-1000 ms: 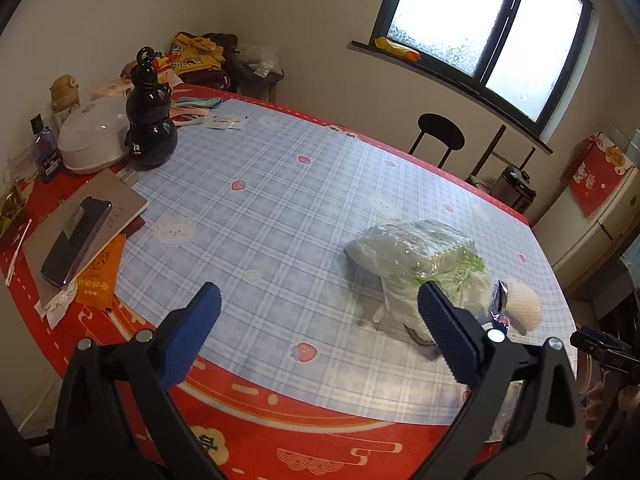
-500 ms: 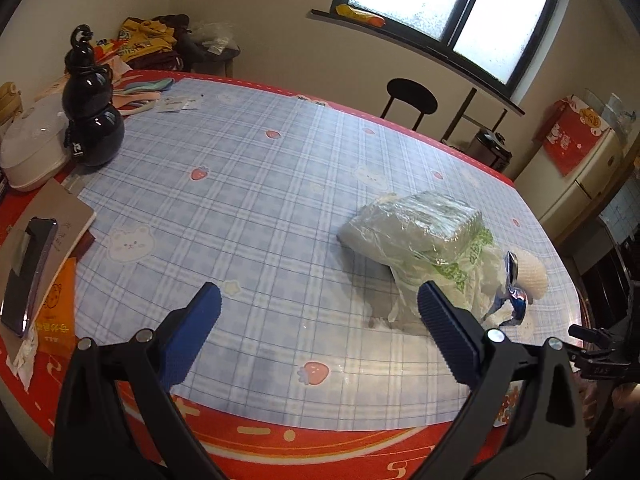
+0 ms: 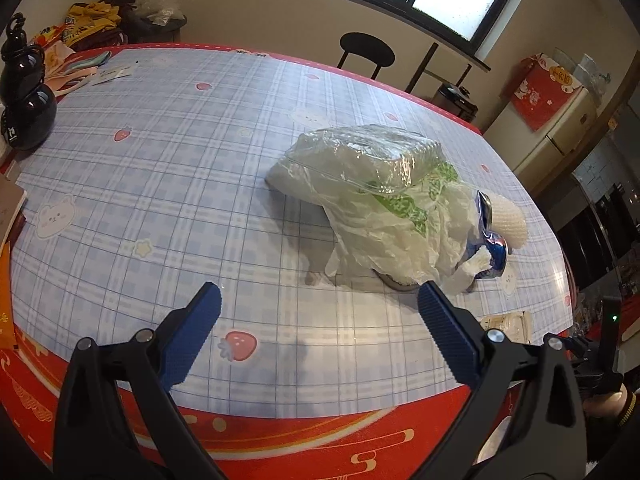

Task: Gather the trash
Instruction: 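Grasp the white-orange 'Brown hook' package with the right tool, then lift the package with the right tool while the left tool grasps a clear plastic clamshell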

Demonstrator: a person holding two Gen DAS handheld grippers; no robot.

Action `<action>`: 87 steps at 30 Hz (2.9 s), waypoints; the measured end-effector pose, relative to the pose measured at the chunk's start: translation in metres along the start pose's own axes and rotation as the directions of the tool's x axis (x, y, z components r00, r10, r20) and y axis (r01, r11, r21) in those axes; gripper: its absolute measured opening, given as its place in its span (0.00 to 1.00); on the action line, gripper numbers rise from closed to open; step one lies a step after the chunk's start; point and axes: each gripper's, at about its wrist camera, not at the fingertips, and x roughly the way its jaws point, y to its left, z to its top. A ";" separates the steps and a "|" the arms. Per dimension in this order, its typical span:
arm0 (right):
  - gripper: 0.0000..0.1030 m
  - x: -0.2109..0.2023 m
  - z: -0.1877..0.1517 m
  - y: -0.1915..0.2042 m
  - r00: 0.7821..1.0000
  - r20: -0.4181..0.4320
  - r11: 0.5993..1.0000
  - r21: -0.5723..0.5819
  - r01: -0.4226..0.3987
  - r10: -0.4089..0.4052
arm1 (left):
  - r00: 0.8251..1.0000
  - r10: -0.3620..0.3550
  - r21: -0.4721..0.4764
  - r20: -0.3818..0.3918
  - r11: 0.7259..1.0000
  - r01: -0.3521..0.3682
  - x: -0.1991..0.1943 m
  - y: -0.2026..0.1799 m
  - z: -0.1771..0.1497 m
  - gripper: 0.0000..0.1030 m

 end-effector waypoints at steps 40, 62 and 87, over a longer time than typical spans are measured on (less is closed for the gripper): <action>0.69 0.012 0.044 -0.021 0.989 0.138 0.974 0.209 -0.089 0.061 | 0.998 -0.036 0.048 -0.058 0.998 0.039 0.022 -0.020 0.007 0.94; 0.69 -0.037 0.053 -0.026 0.954 0.286 0.954 0.248 -0.167 0.093 | 0.997 -0.062 0.101 -0.038 0.993 0.066 0.045 -0.035 0.067 0.94; 0.69 -0.049 0.056 -0.042 0.946 0.311 0.941 0.285 -0.180 0.087 | 0.996 0.084 0.561 0.005 0.824 -0.072 0.065 -0.091 0.098 0.43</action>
